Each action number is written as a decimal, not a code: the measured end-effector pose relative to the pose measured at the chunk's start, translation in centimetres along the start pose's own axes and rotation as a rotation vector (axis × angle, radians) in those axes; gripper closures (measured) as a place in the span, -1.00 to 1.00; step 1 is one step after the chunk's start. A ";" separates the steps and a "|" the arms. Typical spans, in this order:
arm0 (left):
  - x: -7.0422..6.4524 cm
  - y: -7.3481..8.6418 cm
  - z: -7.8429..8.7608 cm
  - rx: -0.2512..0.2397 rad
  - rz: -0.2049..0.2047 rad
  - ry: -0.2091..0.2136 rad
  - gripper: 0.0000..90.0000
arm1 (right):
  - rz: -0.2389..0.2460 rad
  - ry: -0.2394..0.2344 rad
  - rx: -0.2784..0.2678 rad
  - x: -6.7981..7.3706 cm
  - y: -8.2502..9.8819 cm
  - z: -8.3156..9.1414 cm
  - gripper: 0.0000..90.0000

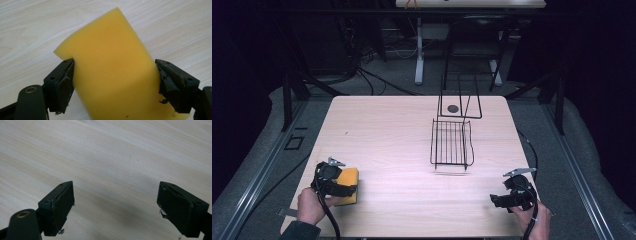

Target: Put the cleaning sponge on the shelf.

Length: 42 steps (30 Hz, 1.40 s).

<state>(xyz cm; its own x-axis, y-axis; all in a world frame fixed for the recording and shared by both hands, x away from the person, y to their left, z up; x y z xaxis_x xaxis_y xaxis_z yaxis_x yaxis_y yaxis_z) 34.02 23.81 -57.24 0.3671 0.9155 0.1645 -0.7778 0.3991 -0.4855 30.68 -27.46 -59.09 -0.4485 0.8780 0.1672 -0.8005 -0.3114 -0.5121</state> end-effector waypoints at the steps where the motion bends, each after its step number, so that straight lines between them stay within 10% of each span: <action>1: -0.1 -0.2 0.0 0.001 -0.009 0.002 -0.54 | 0.001 0.001 0.003 0.0 0.0 0.0 -0.69; 42: -4.9 -5.0 0.8 -0.092 -0.182 0.124 -0.54 | 0.010 0.014 0.026 -0.1 0.1 -0.2 -0.68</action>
<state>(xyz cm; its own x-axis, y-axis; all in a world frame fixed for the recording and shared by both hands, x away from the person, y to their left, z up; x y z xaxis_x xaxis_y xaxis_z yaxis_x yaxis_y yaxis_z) 35.67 17.35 -54.97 0.5611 0.8136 0.1524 -0.6456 0.5454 -0.5346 30.73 -27.56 -59.29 -0.4508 0.8798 0.1508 -0.8064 -0.3289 -0.4915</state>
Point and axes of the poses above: each handheld gripper's, and its own axes: z roughly backward along the jaws, y roughly out of its underside, x roughly to its left, the point moved 6 cm from there along -z, roughly forward along the jaws, and after that the axes turned 10 degrees about -y, right-handed, at the moved point
